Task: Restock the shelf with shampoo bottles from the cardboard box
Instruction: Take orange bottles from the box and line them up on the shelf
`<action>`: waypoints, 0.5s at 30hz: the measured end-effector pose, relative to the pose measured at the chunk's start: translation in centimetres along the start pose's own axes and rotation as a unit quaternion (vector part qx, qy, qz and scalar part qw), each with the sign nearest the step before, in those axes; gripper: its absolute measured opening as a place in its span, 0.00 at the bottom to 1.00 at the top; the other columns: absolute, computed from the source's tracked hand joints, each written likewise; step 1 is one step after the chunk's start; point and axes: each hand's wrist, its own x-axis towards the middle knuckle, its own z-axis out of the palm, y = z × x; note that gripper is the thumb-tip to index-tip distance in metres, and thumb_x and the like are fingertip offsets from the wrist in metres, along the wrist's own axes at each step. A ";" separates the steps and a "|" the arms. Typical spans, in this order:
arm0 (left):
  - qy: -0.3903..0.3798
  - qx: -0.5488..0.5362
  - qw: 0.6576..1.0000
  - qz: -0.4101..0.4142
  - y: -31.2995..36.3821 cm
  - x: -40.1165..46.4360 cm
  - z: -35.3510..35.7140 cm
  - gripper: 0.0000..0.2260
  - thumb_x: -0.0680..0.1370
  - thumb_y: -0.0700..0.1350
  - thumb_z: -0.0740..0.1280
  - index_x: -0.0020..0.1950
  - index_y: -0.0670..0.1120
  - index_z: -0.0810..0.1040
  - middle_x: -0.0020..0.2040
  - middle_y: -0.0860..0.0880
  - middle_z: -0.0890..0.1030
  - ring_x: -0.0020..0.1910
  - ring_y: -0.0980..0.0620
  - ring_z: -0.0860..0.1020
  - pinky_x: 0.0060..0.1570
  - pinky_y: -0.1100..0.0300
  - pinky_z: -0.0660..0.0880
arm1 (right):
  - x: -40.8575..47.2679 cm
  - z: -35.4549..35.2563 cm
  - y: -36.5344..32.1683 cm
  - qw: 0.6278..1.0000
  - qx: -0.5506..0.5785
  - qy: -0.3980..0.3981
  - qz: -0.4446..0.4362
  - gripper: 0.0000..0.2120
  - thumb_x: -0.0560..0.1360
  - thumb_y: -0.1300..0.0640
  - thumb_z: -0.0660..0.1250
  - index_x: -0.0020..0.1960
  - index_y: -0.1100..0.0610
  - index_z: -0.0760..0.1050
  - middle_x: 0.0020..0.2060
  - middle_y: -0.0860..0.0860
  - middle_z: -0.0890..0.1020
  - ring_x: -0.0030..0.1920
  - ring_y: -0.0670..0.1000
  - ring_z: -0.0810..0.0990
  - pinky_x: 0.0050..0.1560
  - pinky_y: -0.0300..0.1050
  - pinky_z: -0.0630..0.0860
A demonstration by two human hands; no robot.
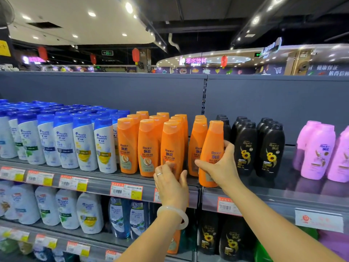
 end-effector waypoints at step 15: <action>0.021 -0.049 0.994 0.095 -1.5 0.0 -1.3 0.09 0.74 0.37 0.68 0.53 0.40 0.76 0.50 0.49 0.72 0.50 0.52 0.70 0.53 0.60 0.66 | -0.7 3.7 0.5 0.996 0.001 0.082 -0.017 0.40 0.64 0.56 0.77 0.66 0.53 0.56 0.62 0.52 0.68 0.59 0.51 0.72 0.52 0.43 0.71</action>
